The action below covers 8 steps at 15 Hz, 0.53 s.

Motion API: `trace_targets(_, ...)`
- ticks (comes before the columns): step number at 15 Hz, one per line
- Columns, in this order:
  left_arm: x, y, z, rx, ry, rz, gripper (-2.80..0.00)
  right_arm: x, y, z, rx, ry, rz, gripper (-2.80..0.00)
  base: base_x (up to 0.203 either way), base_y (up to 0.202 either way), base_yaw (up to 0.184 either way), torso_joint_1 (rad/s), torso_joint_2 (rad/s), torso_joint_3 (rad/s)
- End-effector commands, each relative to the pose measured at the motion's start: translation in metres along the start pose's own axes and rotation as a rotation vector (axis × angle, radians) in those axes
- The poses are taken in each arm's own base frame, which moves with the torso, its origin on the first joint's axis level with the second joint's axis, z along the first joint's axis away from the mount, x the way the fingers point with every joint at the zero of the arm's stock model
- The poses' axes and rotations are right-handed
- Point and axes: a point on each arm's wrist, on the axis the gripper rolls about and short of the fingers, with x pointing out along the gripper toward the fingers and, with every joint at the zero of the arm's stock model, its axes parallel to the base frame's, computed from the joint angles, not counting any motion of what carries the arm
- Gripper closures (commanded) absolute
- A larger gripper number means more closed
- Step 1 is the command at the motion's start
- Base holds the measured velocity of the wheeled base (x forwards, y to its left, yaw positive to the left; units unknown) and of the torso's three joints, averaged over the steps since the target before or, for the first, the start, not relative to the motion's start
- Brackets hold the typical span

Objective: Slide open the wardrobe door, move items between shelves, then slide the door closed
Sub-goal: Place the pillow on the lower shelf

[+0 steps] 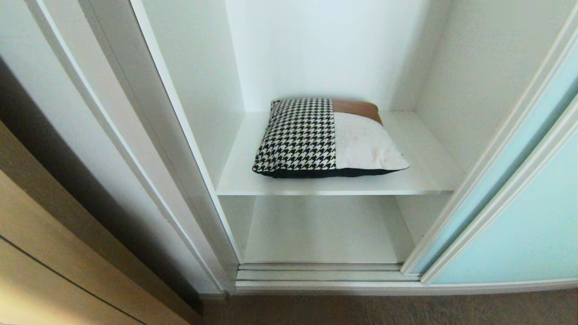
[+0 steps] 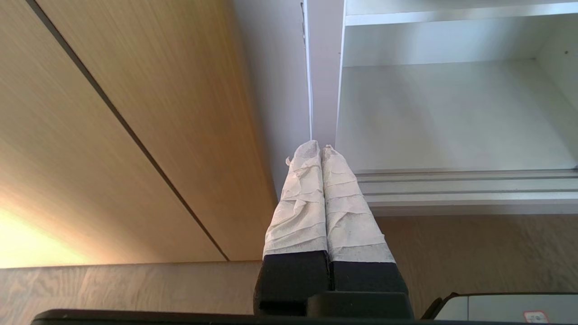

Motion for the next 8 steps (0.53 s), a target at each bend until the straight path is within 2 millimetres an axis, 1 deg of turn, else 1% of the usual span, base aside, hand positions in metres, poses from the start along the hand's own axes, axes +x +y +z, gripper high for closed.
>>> trace_targets(1, 0.000, 0.000, 0.000, 0.001, 0.003, 0.000, 0.00, 0.053, -0.013, 0.008, 0.117, 0.157, 0.054, 0.00, 0.000, 0.000, 0.000, 0.000, 0.00, 0.000)
trace_targets(3, 0.000, 0.000, 0.000, 0.001, 0.003, 0.000, 0.00, 0.085, -0.016, 0.005, 0.205, 0.260, 0.083, 0.00, 0.000, 0.000, 0.000, 0.000, 0.00, 0.000)
trace_targets(5, 0.000, 0.000, 0.000, 0.001, 0.003, 0.000, 0.00, 0.117, -0.023, 0.001, 0.281, 0.334, 0.071, 0.00, 0.000, 0.000, 0.000, 0.000, 0.00, 0.000)
trace_targets(6, 0.000, 0.000, 0.000, 0.001, 0.003, 0.000, 0.00, 0.137, -0.028, -0.001, 0.330, 0.366, 0.055, 0.00, 0.000, 0.000, 0.000, 0.000, 0.00, 0.000)
trace_targets(8, 0.000, 0.000, 0.000, 0.001, 0.003, 0.000, 0.00, 0.182, -0.042, -0.012, 0.405, 0.440, 0.007, 0.00, 0.000, 0.000, 0.000, 0.000, 0.00, 0.000)
